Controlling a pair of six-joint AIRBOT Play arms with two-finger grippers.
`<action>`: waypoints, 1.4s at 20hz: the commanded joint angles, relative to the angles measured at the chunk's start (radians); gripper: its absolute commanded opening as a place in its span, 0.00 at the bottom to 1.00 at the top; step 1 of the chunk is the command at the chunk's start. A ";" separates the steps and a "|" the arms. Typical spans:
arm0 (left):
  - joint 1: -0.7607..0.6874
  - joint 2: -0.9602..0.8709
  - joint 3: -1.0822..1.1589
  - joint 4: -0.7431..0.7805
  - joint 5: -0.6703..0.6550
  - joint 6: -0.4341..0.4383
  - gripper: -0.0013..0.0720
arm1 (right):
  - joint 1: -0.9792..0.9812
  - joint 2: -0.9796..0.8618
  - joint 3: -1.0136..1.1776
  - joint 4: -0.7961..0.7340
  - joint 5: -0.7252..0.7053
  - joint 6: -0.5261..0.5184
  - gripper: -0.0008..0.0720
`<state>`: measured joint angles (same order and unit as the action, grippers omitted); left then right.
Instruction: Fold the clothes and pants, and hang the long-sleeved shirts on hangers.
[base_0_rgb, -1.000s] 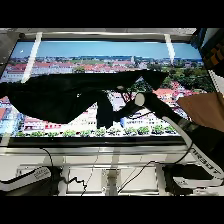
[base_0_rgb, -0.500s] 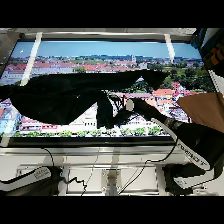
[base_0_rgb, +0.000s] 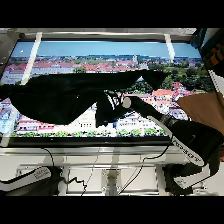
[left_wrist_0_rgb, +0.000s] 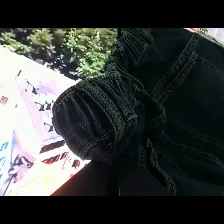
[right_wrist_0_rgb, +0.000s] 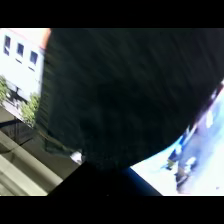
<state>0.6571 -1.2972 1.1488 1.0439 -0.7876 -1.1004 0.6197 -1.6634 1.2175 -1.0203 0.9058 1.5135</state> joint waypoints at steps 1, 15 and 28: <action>0.003 0.003 0.002 -0.103 0.045 0.000 0.07 | -0.021 0.008 0.123 -0.276 0.130 -0.015 0.05; 0.011 0.095 0.021 -0.185 0.399 0.000 0.07 | -0.604 0.180 0.351 -0.608 0.438 -0.031 0.05; 0.037 0.095 0.020 0.280 -0.085 -0.143 0.07 | -0.666 0.403 0.351 -0.507 0.789 -0.351 0.04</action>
<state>0.6804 -1.2026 1.1690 1.1526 -0.7277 -1.1786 -0.0429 -1.3357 1.5673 -1.5864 1.6218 1.2133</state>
